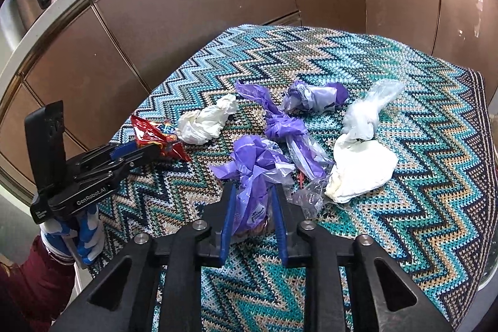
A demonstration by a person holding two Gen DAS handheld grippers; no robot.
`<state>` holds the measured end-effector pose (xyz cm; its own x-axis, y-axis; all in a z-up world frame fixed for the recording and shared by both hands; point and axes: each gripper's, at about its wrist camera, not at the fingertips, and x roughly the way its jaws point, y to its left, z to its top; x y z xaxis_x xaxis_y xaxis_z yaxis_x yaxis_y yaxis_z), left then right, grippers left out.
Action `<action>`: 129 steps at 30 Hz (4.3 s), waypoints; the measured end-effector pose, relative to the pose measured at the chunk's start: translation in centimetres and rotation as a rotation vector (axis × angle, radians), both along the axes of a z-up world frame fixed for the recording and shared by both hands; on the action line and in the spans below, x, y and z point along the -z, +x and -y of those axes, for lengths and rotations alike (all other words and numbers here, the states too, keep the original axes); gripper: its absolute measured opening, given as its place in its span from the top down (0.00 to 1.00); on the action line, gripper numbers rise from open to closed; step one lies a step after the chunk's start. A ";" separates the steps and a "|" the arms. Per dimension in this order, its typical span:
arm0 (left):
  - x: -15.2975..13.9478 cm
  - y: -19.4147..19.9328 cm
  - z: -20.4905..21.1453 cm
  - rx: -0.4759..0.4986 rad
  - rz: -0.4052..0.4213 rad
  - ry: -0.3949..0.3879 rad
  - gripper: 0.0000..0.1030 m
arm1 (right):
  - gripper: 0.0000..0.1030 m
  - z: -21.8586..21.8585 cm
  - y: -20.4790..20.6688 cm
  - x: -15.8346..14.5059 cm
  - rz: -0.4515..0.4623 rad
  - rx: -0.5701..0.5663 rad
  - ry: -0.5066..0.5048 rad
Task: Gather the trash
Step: 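Grasp the red snack packet with the left tool while the right grasps purple wrapper, then carry the red packet and purple wrapper to the white bin and release both, then move both open tools back over the remaining trash on the cloth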
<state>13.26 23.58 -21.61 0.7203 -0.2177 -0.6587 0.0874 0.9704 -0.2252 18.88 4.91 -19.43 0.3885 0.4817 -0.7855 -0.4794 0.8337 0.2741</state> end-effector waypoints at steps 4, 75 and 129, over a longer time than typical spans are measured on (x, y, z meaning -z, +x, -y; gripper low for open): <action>-0.1 -0.2 0.0 -0.008 0.000 0.004 0.83 | 0.90 -0.2 -0.1 0.1 0.006 -0.013 -0.011; -20.1 -1.8 40.4 0.597 0.223 0.043 0.86 | 0.92 36.4 -16.7 -9.6 0.429 0.642 0.148; -4.0 15.6 57.3 0.627 -0.207 -0.051 0.69 | 0.53 45.9 -3.9 3.5 0.142 0.817 -0.043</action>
